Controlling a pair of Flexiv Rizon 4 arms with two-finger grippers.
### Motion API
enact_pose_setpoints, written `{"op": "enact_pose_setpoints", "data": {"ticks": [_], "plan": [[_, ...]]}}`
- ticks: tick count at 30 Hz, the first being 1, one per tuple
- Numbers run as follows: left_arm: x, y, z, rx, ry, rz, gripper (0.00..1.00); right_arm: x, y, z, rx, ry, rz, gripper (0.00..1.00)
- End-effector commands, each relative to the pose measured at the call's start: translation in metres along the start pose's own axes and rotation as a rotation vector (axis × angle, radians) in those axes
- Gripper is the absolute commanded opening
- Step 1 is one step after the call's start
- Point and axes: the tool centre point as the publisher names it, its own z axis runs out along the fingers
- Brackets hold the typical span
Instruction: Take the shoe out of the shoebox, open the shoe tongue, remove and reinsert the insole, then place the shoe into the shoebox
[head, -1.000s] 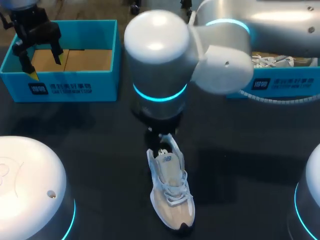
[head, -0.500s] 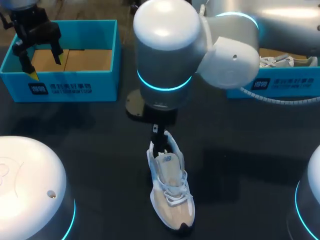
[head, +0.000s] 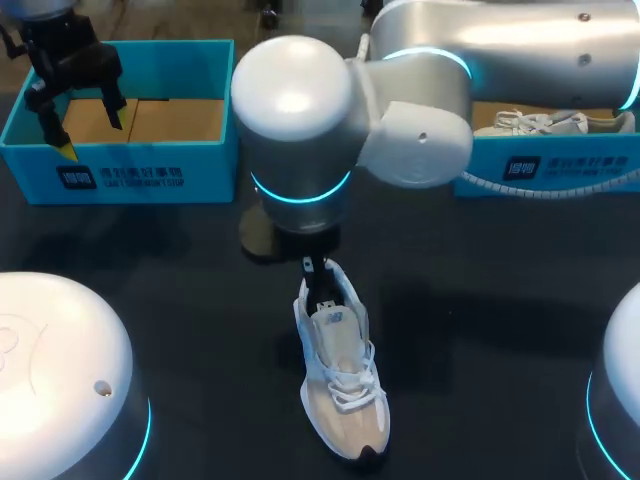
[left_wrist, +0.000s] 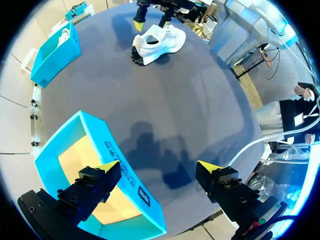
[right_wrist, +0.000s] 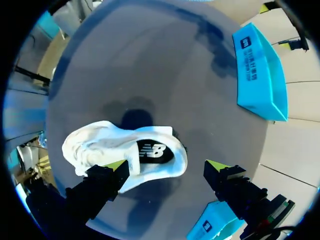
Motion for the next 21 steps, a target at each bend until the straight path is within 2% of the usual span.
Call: {"op": "enact_pose_setpoints", "data": {"ticks": [1,6,7,12,21], "plan": [[0.0,0.0,0.0,-0.003,0.001,0.0,1.0,-0.007,-0.005,0.029,-0.049,0.032,0.0,1.0],[0.0,0.0,0.0,-0.003,0.001,0.0,1.0,-0.013,-0.014,0.048,-0.052,0.036,0.007,1.0],[0.0,0.0,0.0,-0.003,0.001,0.0,1.0,-0.014,-0.018,0.052,-0.084,0.032,0.007,1.0],[0.0,0.0,0.0,-0.003,0.001,0.0,1.0,-0.017,-0.03,0.068,-0.099,0.032,0.018,1.0],[0.0,0.0,0.0,-0.003,0.001,0.0,1.0,-0.025,-0.03,0.093,-0.139,0.087,0.057,1.0]]}}
